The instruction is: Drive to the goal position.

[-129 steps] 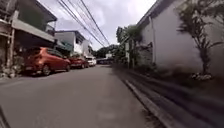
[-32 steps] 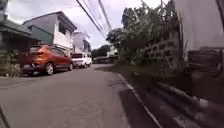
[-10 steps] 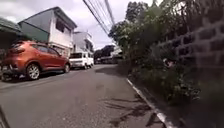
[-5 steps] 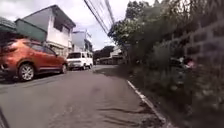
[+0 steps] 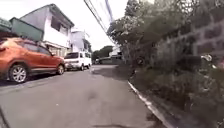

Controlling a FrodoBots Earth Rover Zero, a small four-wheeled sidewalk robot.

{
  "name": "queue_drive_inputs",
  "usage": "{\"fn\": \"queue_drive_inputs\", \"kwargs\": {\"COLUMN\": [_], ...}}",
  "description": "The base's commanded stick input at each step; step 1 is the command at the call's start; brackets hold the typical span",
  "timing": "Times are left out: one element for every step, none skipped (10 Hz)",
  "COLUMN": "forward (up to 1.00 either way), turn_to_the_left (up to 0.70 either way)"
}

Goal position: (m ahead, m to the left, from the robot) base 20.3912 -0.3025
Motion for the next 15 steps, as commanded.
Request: {"fn": "queue_drive_inputs", "kwargs": {"forward": [0.70,0.70,0.70,0.70,0.70,0.70,0.70,0.70,0.70,0.70,0.70,0.70,0.70,0.70,0.70], "turn_to_the_left": [0.00,0.02,0.00,0.00,0.00,0.00,0.02,0.11,0.22,0.17,0.02,0.00,0.00,0.00,0.00]}}
